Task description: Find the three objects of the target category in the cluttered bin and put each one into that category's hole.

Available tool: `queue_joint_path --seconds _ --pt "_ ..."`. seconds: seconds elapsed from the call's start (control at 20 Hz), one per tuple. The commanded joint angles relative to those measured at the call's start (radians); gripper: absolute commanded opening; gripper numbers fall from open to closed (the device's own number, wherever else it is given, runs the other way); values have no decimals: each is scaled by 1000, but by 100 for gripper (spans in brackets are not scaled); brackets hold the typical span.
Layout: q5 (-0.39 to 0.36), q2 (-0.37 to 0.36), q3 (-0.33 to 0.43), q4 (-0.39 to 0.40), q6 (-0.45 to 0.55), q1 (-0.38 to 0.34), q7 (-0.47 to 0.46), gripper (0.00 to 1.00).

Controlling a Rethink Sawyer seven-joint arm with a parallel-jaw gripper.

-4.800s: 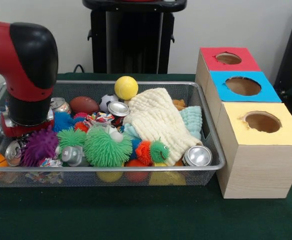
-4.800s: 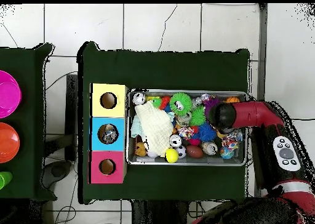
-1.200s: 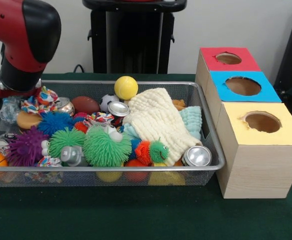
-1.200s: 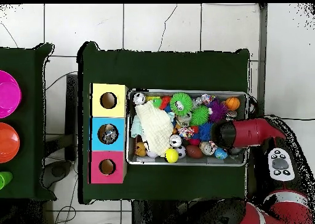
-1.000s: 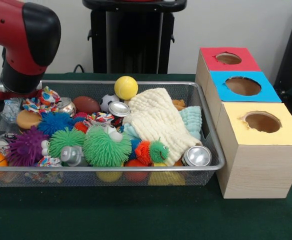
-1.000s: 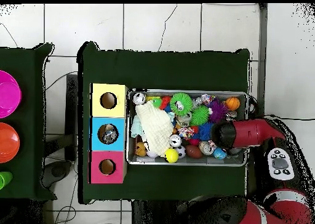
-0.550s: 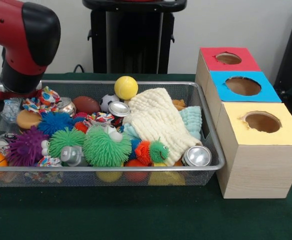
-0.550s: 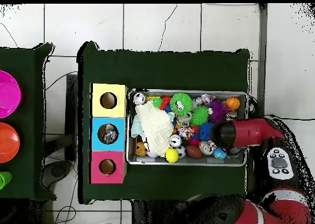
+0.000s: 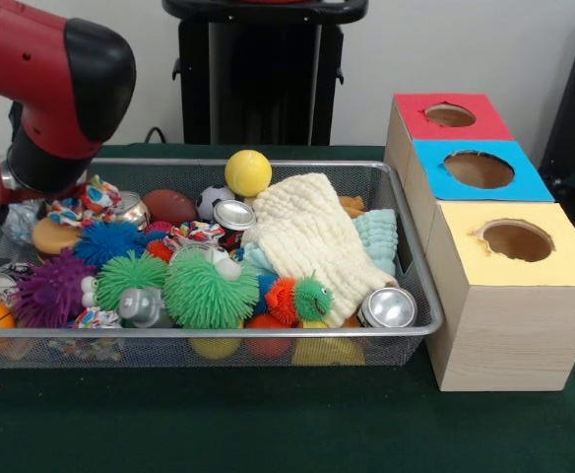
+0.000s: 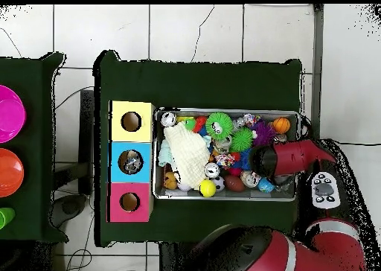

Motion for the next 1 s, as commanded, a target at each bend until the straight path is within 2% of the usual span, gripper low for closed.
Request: queue_joint_path --seconds 0.05,0.25,0.65,0.9,1.0 --pt "-126 104 15 -90 -203 -30 42 100" --pt "-156 89 36 -77 -287 -33 28 100" --pt "-162 74 66 -57 -351 -41 -3 100" --pt "-200 49 90 -35 -469 -39 -9 100" --pt "-168 53 117 -32 -429 -61 -40 100"
